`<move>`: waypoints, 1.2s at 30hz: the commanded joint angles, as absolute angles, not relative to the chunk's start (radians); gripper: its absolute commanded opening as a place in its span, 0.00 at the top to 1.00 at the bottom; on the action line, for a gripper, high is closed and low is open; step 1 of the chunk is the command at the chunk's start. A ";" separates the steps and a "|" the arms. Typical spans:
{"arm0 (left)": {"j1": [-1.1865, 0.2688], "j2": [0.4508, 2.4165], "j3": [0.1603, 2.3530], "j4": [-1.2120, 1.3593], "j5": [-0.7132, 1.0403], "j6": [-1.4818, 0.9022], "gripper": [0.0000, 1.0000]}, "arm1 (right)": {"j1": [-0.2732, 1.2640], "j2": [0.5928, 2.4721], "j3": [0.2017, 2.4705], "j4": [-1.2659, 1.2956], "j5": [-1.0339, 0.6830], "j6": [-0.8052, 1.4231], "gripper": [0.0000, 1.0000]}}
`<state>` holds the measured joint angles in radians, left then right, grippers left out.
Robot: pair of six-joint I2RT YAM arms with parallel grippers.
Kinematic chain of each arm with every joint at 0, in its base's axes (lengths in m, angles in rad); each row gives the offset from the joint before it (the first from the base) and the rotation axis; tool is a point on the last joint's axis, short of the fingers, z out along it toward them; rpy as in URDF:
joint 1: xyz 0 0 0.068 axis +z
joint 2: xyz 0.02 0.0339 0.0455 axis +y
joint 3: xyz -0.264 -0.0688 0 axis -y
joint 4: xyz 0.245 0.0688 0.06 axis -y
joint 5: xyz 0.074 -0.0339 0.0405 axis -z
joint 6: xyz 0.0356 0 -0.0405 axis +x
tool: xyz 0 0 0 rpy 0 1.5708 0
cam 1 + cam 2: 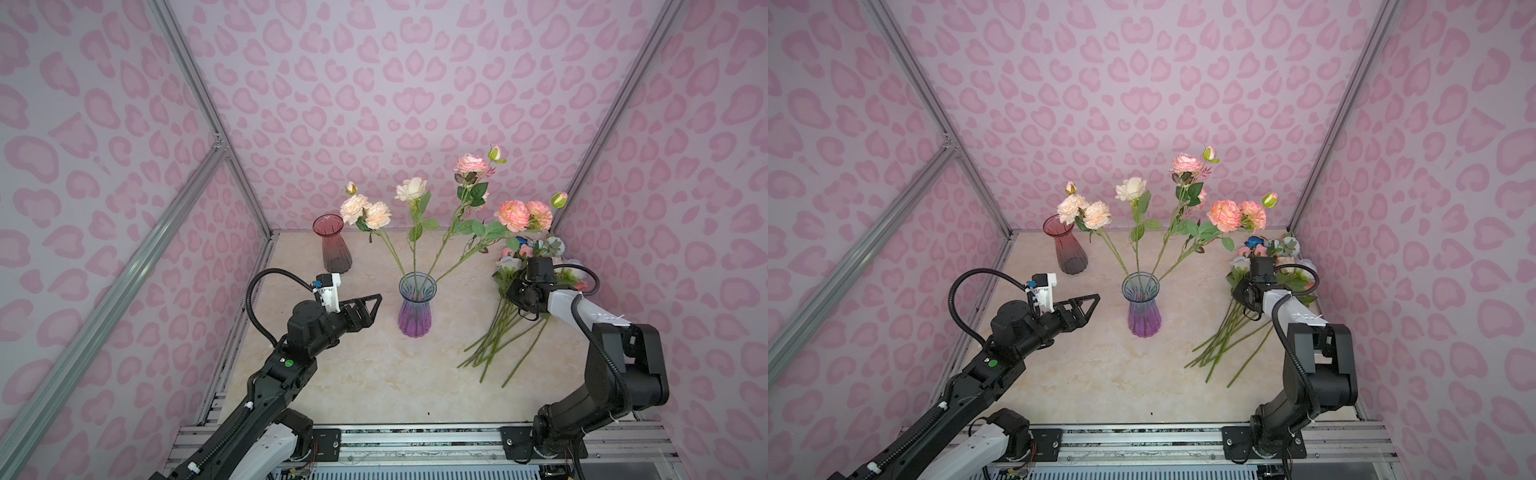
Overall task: Arrange the flowers into the vase
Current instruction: 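Close the right gripper on a pale blue-white rose stem in the bunch, then lift the pale blue-white rose upright out of the bunch with the right gripper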
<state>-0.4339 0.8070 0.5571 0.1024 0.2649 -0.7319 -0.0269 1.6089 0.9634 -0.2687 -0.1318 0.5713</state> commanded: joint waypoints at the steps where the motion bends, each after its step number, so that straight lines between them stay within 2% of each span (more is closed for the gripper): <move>1: -0.433 0.809 0.565 0.113 0.264 -0.720 0.04 | -0.023 1.644 0.971 -0.247 -0.161 0.553 0.67; 7: -0.433 0.833 0.575 0.111 0.274 -0.723 0.04 | -0.022 1.687 0.958 -0.216 -0.192 0.556 0.76; 11: -0.433 0.838 0.578 0.108 0.269 -0.718 0.04 | -0.017 1.666 0.953 -0.219 -0.175 0.553 0.91; 13: -0.433 0.837 0.578 0.111 0.268 -0.721 0.04 | -0.015 1.630 0.943 -0.220 -0.155 0.552 0.94; 24: -0.433 0.824 0.599 0.106 0.279 -0.726 0.04 | 0.005 1.373 0.887 -0.330 -0.008 0.526 0.98; 30: -0.433 0.794 0.605 0.087 0.273 -0.723 0.04 | 0.008 1.150 0.889 -0.398 0.124 0.522 0.98; 36: -0.433 0.766 0.622 0.056 0.254 -0.711 0.04 | 0.009 0.911 0.898 -0.424 0.166 0.531 0.99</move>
